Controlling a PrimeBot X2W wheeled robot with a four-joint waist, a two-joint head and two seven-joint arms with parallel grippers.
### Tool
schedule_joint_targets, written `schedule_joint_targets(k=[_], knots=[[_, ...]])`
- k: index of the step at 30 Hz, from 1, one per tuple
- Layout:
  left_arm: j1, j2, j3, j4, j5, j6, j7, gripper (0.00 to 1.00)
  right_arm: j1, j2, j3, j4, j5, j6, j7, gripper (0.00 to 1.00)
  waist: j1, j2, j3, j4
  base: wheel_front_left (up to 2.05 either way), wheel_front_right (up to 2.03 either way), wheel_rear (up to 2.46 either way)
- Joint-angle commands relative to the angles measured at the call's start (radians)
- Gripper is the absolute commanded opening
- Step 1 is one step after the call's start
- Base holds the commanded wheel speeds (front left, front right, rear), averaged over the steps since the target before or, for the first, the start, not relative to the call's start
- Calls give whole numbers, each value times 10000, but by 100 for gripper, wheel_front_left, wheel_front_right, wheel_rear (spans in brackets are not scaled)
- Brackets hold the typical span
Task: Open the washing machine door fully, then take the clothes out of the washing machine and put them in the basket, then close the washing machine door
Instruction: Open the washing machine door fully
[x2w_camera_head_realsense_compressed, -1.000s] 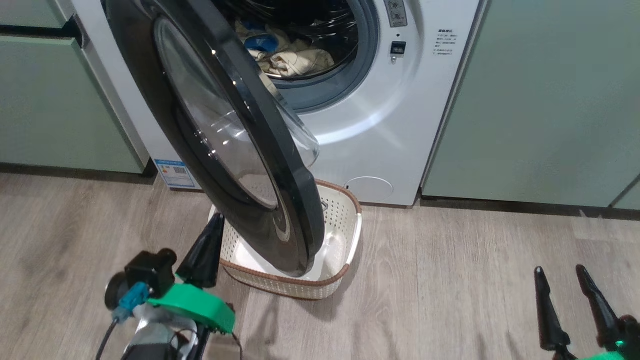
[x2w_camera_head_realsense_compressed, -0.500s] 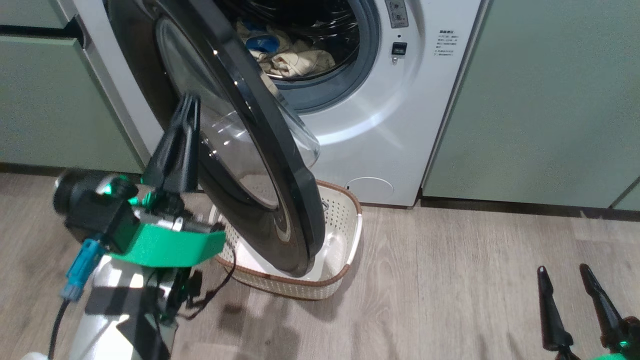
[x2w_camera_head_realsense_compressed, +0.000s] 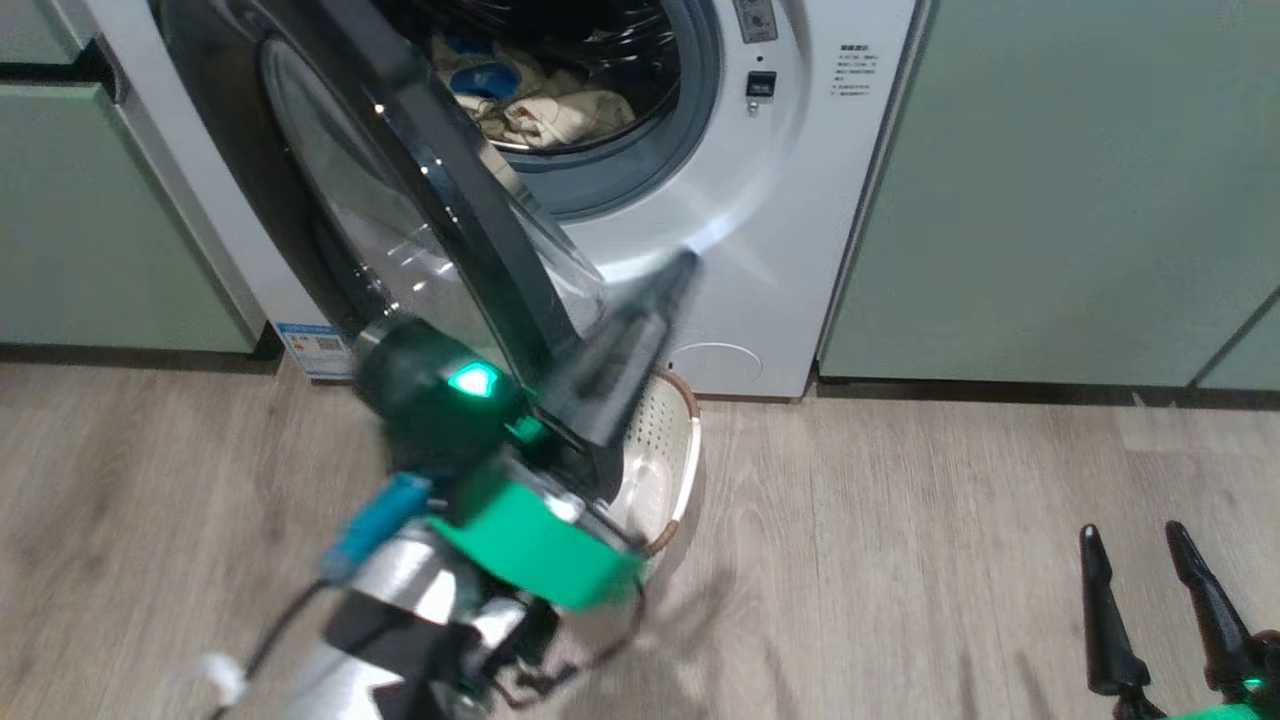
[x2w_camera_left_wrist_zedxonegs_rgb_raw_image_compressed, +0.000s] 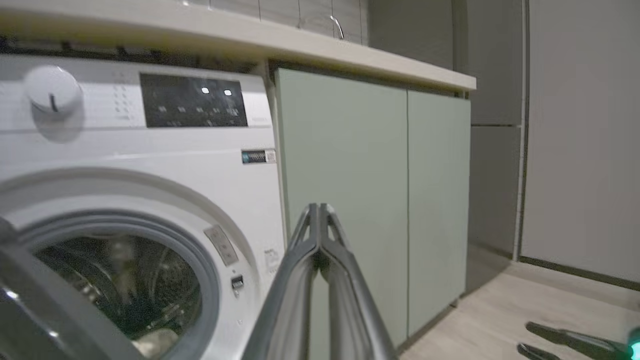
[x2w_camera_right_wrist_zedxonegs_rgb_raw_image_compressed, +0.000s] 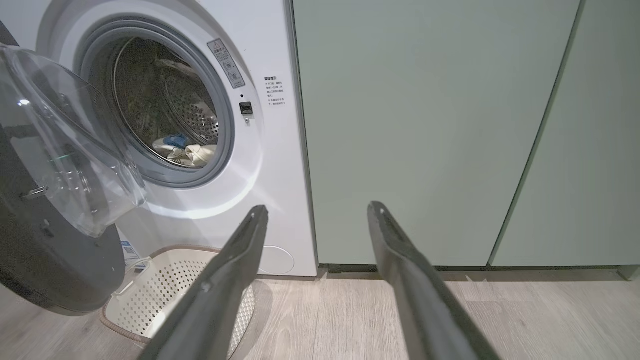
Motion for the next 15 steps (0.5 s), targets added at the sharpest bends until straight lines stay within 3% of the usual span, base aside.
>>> schedule_joint_targets(k=[1,7,15], knots=[[-151,41,-66,-46,-155,-27,277,0,-140,-137,165,-374,-91,39,-95,100,0,0,62,-47,0,0,0],[87,5,-1000,1163,-413,228,645,0,-274,-71,201,-389,-95,39,-95,100,0,0,226,-256,0,0,0],[-1,131,-806,2757,-243,802,713,0,-338,34,192,-414,-108,39,-95,100,0,0,336,-490,0,0,0]])
